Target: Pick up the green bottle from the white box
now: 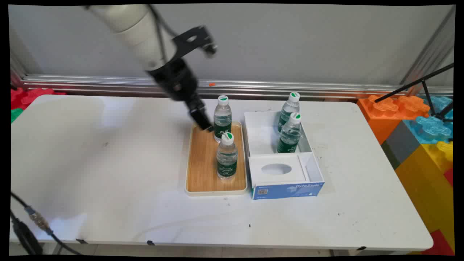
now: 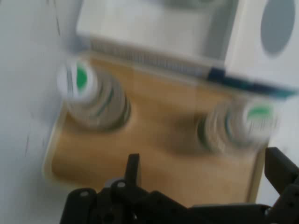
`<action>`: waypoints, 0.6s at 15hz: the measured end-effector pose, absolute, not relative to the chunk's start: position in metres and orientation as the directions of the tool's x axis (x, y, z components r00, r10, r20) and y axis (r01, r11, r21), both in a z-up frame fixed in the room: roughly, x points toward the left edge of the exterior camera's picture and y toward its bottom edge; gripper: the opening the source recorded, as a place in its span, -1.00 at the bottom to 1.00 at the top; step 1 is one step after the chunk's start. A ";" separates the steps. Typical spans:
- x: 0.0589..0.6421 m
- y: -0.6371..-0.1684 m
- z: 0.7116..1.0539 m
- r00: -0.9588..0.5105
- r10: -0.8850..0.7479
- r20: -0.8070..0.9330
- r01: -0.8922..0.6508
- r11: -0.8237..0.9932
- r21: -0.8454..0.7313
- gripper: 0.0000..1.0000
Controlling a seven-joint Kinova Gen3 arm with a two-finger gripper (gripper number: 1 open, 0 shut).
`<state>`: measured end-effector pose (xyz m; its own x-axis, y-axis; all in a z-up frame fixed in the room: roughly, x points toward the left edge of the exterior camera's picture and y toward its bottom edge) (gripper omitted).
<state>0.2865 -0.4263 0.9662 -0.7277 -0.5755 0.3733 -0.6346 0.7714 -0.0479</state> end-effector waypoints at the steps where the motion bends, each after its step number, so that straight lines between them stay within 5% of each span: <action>1: 0.278 -0.430 0.970 -0.722 -0.575 0.384 -0.637 0.769 -0.047 1.00; 9: 0.219 -0.470 0.961 -0.620 -0.622 0.478 -0.700 0.714 0.022 1.00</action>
